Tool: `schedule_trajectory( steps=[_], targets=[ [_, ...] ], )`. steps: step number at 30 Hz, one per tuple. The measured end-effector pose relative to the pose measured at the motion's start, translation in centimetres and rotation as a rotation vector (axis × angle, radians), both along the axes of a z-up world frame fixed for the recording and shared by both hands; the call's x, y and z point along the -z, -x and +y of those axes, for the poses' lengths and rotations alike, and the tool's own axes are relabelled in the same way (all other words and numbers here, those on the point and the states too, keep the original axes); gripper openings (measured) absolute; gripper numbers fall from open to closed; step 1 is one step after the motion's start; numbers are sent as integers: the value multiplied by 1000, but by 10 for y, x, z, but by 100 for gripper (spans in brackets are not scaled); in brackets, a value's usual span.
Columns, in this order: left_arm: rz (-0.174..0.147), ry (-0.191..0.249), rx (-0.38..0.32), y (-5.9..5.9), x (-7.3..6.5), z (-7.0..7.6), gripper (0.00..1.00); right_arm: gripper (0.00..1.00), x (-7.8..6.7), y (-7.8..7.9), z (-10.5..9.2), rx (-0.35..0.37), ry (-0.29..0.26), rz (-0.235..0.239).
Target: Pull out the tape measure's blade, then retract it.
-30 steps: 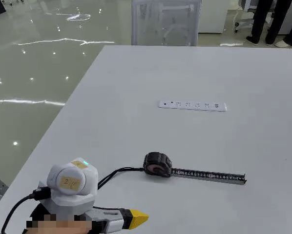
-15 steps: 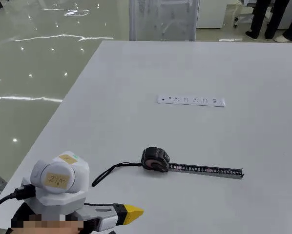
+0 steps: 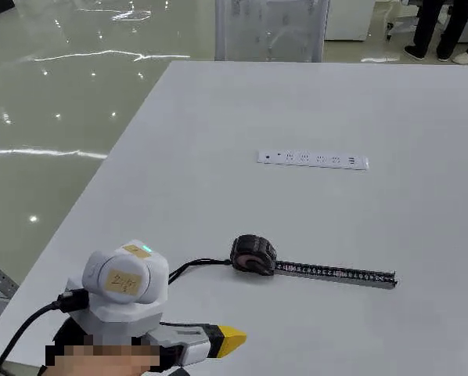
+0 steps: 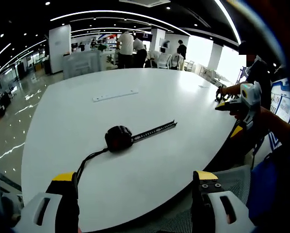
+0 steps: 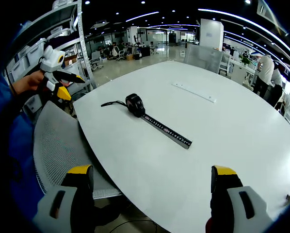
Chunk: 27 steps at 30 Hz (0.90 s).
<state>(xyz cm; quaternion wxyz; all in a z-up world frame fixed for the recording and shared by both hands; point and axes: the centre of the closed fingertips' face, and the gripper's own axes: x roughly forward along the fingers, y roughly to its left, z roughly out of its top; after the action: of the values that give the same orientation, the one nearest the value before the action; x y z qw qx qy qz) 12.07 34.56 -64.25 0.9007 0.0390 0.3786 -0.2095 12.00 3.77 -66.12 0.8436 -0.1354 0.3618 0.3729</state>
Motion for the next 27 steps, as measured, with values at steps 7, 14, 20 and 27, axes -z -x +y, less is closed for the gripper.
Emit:
schedule_trajectory(
  steps=[7,14,20,27],
  targets=[
    [-11,-12,-16,-19,4,-5,94,96,7,-10,3,-18,2,10],
    [-3,-12,-18,-36,11,-13,92,95,14,-19,6,-44,13,23],
    [5,-15,-33,-45,18,-14,93,95,23,-25,8,-62,23,35],
    [9,9,-65,-55,28,-16,95,95,32,-36,11,-81,31,45]
  ],
)
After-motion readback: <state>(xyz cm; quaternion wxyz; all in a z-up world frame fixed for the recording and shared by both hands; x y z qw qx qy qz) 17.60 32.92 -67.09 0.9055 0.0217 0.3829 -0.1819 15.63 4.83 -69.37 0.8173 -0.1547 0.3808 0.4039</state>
